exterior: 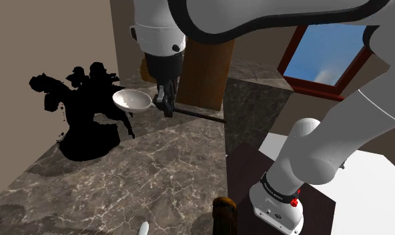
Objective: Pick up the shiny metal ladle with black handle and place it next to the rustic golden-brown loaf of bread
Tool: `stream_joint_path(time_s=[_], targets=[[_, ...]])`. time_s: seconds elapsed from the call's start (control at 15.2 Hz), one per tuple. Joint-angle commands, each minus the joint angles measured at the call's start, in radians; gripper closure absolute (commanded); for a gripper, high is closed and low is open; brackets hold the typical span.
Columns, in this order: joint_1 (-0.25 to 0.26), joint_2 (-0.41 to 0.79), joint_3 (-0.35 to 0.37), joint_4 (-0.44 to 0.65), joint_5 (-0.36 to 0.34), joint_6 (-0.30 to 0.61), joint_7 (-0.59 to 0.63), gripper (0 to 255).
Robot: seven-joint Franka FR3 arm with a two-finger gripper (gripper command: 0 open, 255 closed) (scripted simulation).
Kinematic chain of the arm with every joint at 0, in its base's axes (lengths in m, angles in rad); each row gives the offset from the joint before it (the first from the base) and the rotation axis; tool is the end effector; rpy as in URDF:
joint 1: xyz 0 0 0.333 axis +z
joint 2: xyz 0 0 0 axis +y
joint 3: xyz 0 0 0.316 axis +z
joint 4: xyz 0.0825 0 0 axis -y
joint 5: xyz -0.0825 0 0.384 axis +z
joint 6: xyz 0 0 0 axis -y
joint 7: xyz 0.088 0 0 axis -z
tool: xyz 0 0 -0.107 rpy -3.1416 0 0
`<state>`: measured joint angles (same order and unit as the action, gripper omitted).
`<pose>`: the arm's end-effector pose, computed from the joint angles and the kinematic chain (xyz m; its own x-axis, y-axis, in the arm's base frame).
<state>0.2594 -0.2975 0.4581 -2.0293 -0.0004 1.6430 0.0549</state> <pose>0.3361 0.3200 0.5495 0.8033 0.5855 -0.1094 0.5956 -0.7917 0.1362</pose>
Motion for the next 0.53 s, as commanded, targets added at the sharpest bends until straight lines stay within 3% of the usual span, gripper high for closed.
stream_joint_path(time_s=[0.0, 0.46], targets=[[-0.001, -0.001, -0.002, 0.024, 0.000, -0.025, -0.002, 255], [-0.061, 0.053, -0.081, 0.060, -0.055, -0.002, -0.125, 255]])
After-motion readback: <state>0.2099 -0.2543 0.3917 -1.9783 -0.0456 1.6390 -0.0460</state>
